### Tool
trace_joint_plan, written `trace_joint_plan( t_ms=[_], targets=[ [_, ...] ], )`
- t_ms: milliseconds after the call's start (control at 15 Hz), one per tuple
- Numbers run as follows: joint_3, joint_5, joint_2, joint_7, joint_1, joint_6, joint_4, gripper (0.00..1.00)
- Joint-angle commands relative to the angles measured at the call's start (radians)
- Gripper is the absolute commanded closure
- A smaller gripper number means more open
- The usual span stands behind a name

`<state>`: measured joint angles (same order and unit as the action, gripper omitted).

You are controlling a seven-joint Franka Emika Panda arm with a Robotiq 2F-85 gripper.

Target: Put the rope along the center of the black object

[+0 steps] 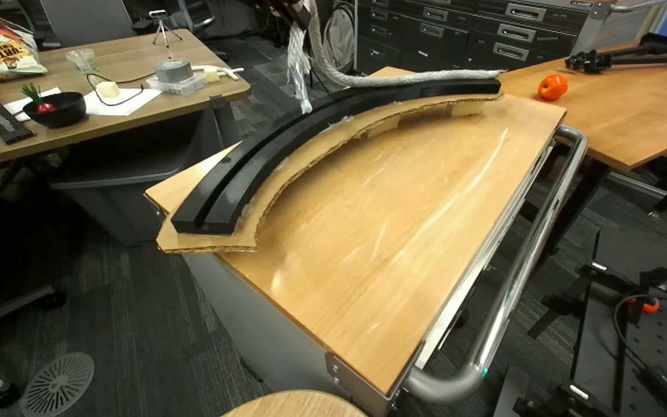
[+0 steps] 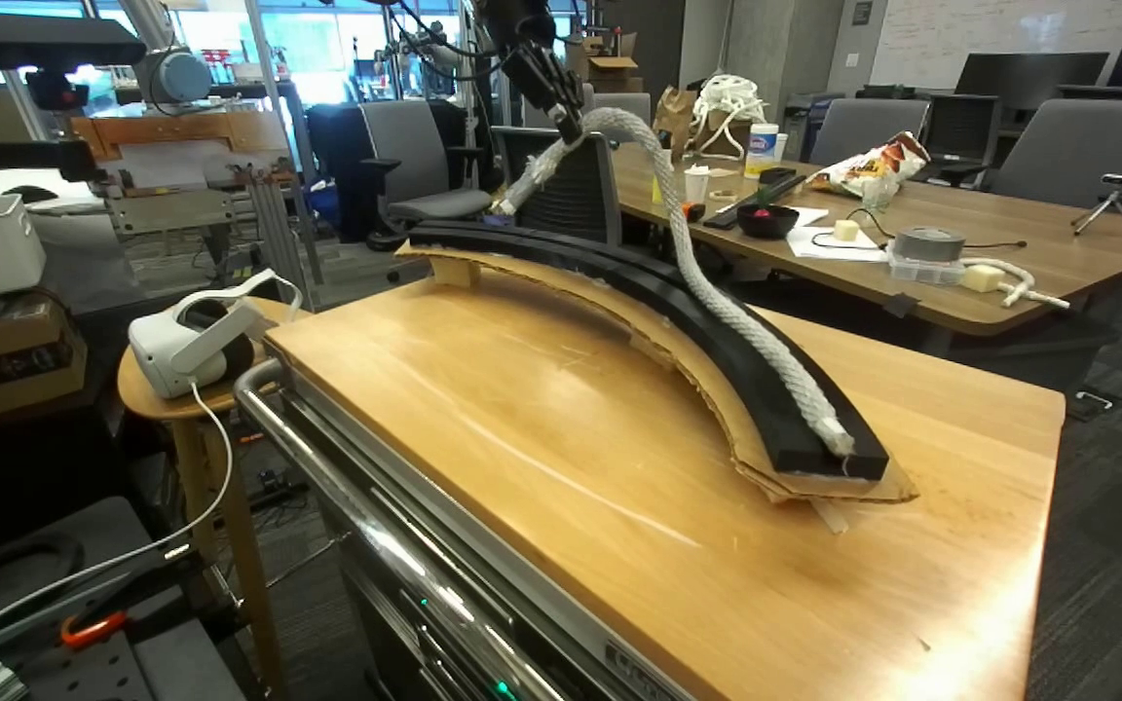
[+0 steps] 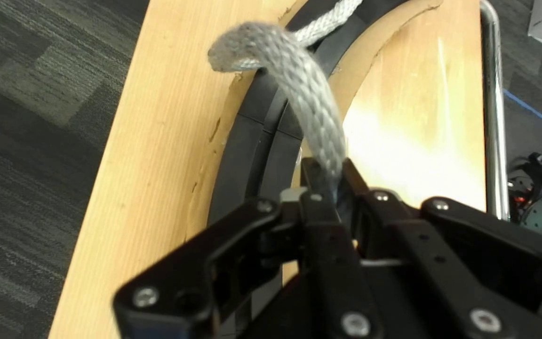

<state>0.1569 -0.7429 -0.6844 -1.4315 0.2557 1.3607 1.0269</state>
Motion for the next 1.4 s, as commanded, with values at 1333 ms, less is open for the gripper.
trace_joint_plan(
  t_ms=[1333],
  targets=[
    [-0.033,0.169,-0.164,-0.039,0.075,-0.176,-0.268,0.97]
  ],
)
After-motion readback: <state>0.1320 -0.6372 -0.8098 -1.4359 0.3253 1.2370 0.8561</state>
